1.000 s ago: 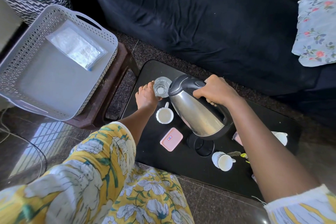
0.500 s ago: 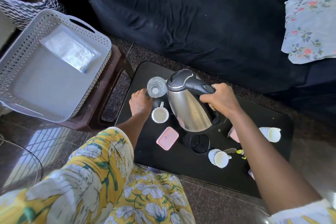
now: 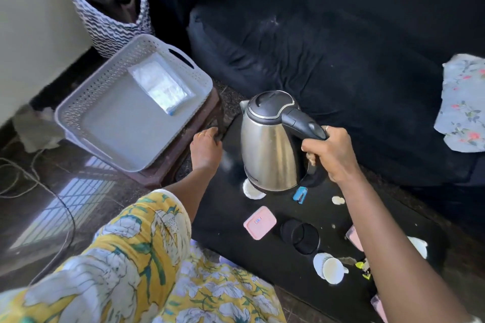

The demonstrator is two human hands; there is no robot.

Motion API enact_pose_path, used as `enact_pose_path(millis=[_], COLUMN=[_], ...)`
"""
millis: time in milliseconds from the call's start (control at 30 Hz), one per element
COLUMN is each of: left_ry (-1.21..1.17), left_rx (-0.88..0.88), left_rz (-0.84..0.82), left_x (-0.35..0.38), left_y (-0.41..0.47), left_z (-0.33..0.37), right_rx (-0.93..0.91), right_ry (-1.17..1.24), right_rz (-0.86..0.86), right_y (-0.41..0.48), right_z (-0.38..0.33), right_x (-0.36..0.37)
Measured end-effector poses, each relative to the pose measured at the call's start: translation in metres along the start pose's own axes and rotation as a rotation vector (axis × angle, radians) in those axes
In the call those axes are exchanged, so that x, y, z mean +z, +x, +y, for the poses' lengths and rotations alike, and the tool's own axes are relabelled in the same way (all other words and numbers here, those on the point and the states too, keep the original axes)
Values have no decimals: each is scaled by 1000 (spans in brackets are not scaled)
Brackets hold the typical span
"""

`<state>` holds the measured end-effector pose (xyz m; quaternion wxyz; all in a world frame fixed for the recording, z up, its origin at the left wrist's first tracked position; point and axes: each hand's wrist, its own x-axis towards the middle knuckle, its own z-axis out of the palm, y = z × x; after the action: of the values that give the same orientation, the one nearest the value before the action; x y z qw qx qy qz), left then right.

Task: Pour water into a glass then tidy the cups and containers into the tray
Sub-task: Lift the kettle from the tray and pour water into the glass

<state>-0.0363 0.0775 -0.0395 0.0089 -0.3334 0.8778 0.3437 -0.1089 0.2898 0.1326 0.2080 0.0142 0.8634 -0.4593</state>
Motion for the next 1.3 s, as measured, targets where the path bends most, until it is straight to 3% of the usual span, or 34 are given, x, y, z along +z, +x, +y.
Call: enact_pose_path(millis=[300, 500, 833, 1300], left_ry=[-16, -82, -226, -320], left_rx=[-111, -332, -447, -417], left_rz=[379, 564, 463, 434], left_x=[-103, -149, -154, -144], left_y=[14, 14, 5, 10], left_z=[-80, -139, -182, -198], right_rx=[-153, -202, -178, -153], right_ry=[180, 229, 128, 106], right_rz=[-163, -228, -328, -298], right_y=[7, 10, 21, -19], right_z=[-80, -117, -111, -87], right_x=[96, 181, 307, 376])
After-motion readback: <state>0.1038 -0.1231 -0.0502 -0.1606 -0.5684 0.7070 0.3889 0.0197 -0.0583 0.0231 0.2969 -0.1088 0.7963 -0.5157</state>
